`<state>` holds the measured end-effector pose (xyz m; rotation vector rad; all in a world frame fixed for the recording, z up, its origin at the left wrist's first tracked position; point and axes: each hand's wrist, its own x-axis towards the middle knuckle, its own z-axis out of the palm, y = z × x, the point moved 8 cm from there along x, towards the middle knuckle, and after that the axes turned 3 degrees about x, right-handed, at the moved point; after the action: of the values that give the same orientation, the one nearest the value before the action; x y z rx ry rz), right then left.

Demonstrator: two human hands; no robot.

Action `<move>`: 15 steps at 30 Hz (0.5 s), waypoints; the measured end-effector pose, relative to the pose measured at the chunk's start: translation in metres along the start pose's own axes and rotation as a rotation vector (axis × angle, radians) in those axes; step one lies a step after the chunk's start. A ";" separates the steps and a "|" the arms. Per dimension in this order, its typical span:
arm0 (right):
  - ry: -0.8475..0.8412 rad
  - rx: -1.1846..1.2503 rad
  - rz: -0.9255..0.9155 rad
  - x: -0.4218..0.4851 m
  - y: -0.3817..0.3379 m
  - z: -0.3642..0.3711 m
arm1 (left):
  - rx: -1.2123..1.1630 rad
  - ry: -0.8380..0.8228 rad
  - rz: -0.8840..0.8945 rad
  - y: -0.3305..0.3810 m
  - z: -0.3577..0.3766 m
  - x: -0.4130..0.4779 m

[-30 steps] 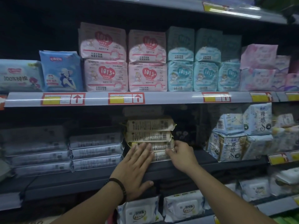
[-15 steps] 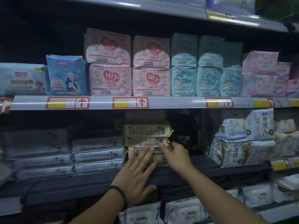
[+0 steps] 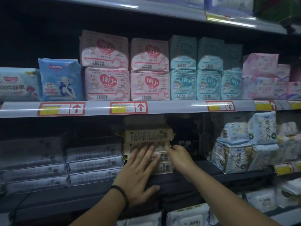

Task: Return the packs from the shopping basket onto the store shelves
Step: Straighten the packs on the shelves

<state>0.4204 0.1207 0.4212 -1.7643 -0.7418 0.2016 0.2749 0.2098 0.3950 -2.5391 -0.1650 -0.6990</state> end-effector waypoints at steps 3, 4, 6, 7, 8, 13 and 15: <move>0.072 0.264 -0.041 0.005 -0.015 -0.012 | -0.002 0.025 0.023 0.000 -0.001 -0.001; 0.048 0.337 -0.048 0.005 -0.019 -0.011 | 0.003 0.027 0.035 0.002 -0.002 0.000; -0.006 0.389 -0.062 0.002 -0.027 -0.003 | 0.011 0.026 0.057 0.005 -0.001 0.000; -0.003 0.370 -0.067 0.002 -0.028 -0.001 | 0.011 0.026 0.063 0.006 -0.001 -0.001; 0.007 0.340 -0.072 0.001 -0.028 0.000 | 0.011 0.028 0.064 0.007 -0.001 -0.001; 0.061 0.206 -0.059 0.001 -0.037 0.002 | 0.020 0.017 0.045 0.006 -0.001 -0.001; 0.089 0.168 -0.066 -0.002 -0.042 0.001 | 0.017 0.014 0.037 0.005 -0.001 -0.002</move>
<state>0.4031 0.1266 0.4587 -1.5776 -0.6973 0.1359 0.2743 0.2051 0.3926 -2.5136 -0.1186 -0.6984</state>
